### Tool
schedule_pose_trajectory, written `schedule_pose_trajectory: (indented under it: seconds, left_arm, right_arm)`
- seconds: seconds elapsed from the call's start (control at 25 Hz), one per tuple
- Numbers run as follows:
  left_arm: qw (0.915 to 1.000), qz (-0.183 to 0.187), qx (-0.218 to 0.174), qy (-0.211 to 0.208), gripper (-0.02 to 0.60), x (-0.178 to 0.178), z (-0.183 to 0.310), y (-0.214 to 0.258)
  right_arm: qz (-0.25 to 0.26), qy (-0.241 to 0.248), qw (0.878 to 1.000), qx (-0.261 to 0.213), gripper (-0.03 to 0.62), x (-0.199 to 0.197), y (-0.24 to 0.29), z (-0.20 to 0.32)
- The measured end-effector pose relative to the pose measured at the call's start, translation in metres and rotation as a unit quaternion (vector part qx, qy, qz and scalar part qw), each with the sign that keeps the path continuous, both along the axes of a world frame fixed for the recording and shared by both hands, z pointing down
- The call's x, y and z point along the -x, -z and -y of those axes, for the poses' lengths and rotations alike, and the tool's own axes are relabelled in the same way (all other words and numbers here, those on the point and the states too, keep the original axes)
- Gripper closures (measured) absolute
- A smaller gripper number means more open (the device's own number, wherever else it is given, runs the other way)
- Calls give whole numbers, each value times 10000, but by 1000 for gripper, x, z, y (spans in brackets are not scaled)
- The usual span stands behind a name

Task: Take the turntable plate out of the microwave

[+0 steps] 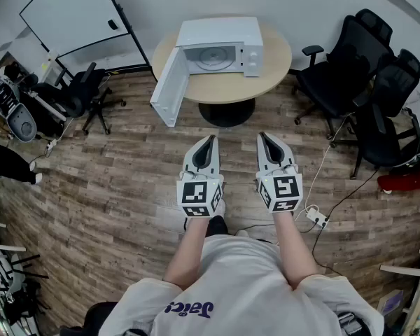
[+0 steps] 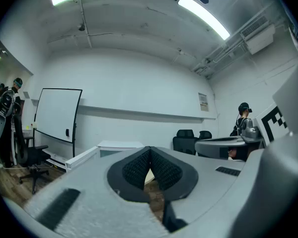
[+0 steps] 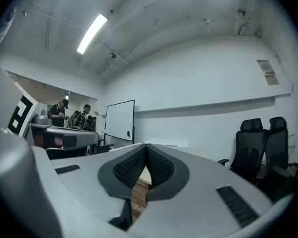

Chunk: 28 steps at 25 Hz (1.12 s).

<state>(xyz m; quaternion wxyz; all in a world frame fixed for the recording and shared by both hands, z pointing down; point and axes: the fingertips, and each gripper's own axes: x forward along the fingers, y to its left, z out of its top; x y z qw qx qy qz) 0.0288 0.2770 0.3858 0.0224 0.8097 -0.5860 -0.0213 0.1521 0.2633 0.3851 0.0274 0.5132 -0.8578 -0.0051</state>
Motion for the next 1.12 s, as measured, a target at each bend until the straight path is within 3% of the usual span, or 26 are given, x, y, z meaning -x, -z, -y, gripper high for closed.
schedule_pose_trajectory:
  seconds: [0.28, 1.12]
  left_arm:
    - [9995, -83, 297, 70, 566, 21, 31, -13]
    - [9977, -400, 493, -226, 566, 83, 144, -29]
  right_arm:
    - [537, 27, 9985, 98, 577, 13, -5, 28]
    - [232, 9, 9988, 429, 576, 91, -34, 132]
